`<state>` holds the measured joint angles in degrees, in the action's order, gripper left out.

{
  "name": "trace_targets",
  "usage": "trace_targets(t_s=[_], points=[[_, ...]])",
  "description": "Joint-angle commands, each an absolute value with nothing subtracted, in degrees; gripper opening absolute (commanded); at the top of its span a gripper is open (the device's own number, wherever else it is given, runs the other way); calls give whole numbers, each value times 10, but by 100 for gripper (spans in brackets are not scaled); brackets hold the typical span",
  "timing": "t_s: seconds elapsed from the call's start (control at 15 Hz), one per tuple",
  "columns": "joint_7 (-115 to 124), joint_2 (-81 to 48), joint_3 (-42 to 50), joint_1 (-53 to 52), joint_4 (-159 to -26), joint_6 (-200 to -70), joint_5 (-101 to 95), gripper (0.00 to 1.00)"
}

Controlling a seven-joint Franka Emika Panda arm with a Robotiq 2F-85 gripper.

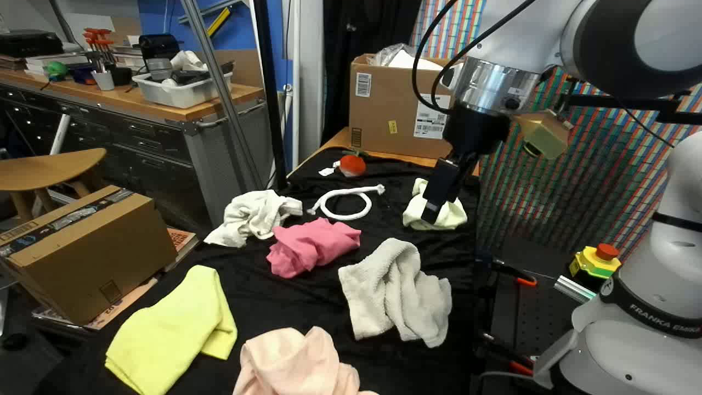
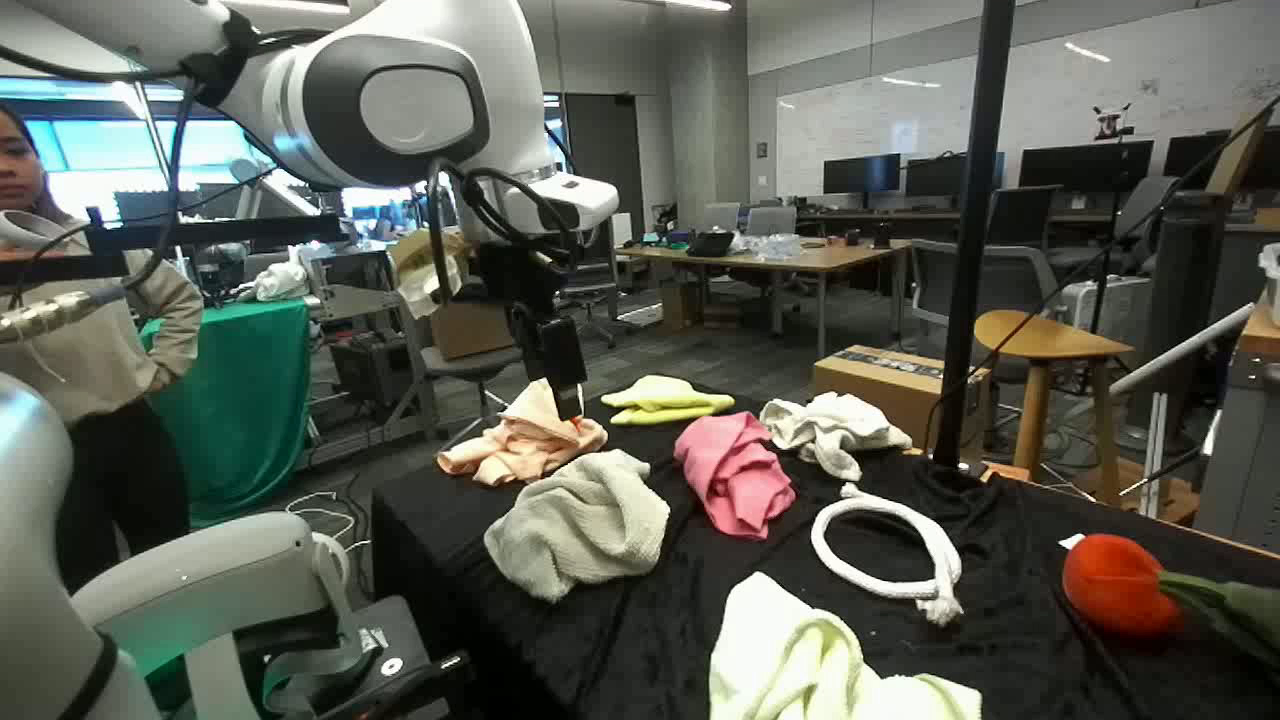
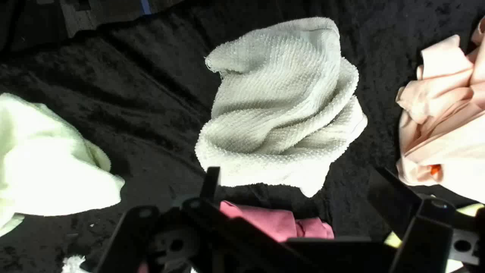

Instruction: Heap up the things on the table into a pile

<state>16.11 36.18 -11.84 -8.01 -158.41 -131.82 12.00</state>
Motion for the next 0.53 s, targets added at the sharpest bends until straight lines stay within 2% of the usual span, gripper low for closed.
trace_targets(t_s=[0.0,0.47], points=[[163,362,-115,-83,-1583,-1317,117,100],[159,343,-117,-83,-1577,-1326,116,100]])
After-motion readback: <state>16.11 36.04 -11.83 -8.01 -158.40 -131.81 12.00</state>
